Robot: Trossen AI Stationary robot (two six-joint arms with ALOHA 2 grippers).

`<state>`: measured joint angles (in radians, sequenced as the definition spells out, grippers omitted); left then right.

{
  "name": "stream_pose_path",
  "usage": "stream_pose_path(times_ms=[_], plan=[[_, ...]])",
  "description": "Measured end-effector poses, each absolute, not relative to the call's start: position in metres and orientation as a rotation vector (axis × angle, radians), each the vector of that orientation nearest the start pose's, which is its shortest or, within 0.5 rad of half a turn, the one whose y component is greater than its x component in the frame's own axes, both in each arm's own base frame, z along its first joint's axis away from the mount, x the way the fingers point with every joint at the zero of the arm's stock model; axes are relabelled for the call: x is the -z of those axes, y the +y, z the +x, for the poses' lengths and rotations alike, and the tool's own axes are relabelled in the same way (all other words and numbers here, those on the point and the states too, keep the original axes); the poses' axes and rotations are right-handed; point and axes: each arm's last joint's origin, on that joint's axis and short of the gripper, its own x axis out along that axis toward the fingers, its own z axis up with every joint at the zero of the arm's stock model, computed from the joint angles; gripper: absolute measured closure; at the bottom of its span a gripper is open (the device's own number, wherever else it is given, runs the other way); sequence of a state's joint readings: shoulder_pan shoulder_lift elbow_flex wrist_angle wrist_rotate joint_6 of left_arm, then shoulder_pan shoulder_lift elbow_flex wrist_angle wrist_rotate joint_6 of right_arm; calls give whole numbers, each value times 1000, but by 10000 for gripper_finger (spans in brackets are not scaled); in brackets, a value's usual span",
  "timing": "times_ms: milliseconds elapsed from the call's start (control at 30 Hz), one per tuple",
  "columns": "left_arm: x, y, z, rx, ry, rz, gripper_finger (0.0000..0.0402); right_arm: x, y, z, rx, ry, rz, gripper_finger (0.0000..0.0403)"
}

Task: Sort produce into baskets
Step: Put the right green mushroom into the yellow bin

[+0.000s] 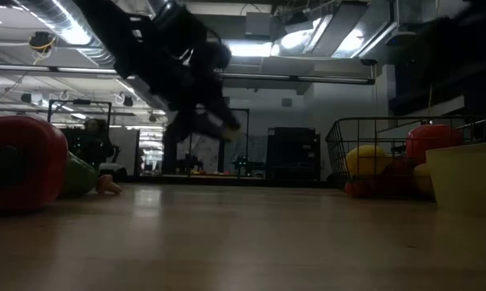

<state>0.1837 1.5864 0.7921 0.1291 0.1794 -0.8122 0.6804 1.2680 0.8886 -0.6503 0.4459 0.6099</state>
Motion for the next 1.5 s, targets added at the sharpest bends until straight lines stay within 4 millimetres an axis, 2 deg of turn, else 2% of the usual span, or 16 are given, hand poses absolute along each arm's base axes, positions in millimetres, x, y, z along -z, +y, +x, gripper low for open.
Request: stream_pose_path(times_ms=[200, 400, 667, 833, 1000, 1267, 1500], plan=[[-191, 29, 324, -173, 449, -904, 283, -253, 138, 206, 242, 608, -159, 13], [-205, 5, 331, -137, 294, -869, 283, -267, 131, 227, 216, 479, -191, 13], [-218, -23, 333, -92, 159, -855, 283, -274, 121, 254, 150, 382, -291, 13], [-225, -32, 333, -53, 90, -860, 283, -272, 120, 273, 100, 305, -353, 13], [-225, -36, 333, -41, 91, -856, 283, -270, 121, 287, 104, 238, -451, 13], [-225, -41, 332, -27, 100, -854, 283, -262, 111, 299, 141, 250, -466, 13], [-225, -45, 332, -16, 106, -826, 283, -261, 105, 301, 131, 251, -460, 13]])
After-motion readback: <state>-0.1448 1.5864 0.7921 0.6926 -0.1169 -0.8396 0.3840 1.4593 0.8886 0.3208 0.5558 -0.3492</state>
